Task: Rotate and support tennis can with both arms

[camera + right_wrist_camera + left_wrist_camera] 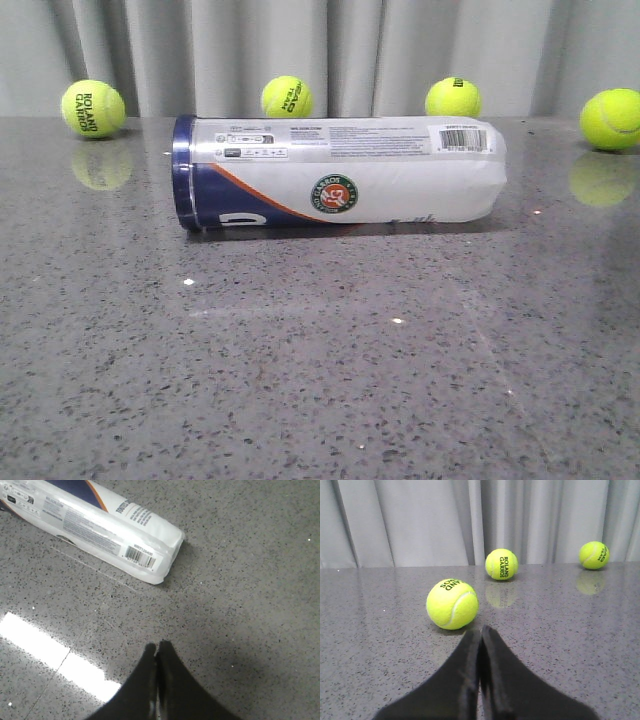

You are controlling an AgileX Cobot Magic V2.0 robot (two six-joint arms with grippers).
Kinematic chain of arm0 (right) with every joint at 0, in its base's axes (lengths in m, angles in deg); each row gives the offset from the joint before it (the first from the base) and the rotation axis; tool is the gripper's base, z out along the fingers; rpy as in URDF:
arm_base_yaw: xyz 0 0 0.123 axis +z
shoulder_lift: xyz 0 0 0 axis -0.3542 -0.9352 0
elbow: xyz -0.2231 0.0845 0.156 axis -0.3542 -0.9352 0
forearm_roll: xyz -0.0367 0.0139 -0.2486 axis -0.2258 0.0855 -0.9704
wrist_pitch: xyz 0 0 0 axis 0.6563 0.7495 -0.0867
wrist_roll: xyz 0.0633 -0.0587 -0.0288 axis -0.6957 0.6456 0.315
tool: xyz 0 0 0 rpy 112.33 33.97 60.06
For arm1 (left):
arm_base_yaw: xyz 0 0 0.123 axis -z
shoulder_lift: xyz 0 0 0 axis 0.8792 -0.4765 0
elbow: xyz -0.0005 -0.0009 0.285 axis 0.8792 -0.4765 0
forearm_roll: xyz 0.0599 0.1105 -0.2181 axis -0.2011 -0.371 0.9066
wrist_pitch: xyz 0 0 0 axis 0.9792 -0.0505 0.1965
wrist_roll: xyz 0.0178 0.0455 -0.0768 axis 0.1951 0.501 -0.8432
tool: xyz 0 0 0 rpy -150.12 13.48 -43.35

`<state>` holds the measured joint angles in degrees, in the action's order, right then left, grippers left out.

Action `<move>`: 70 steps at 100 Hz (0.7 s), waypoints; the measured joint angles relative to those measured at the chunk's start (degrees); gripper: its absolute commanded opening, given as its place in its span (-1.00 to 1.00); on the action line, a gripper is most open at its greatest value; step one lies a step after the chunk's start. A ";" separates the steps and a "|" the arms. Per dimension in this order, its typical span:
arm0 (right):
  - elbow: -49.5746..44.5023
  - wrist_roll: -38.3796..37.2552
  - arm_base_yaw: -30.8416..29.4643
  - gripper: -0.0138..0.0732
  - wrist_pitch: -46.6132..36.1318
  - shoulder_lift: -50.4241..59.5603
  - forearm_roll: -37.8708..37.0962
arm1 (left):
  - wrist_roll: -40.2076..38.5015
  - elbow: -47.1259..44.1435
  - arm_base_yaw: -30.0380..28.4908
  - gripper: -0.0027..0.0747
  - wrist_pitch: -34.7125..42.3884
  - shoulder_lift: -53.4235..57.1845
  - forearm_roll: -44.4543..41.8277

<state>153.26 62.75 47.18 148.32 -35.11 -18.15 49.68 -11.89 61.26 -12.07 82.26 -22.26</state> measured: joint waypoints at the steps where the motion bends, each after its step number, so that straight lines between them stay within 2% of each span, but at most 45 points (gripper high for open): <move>1: -0.45 -0.09 0.00 -0.82 -0.34 0.47 0.00 | 0.00 0.00 0.00 -0.98 0.00 0.00 0.00; 37: -23.93 -0.69 0.00 -0.82 -17.12 27.61 0.10 | 0.00 0.00 0.00 -0.98 0.00 0.00 0.00; 70: -38.71 -0.74 0.00 -0.82 -23.91 49.53 0.10 | 0.00 0.00 0.00 -0.98 0.00 0.00 0.00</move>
<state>114.55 62.02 47.18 124.41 14.43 -18.05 49.68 -11.89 61.26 -12.07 82.26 -22.26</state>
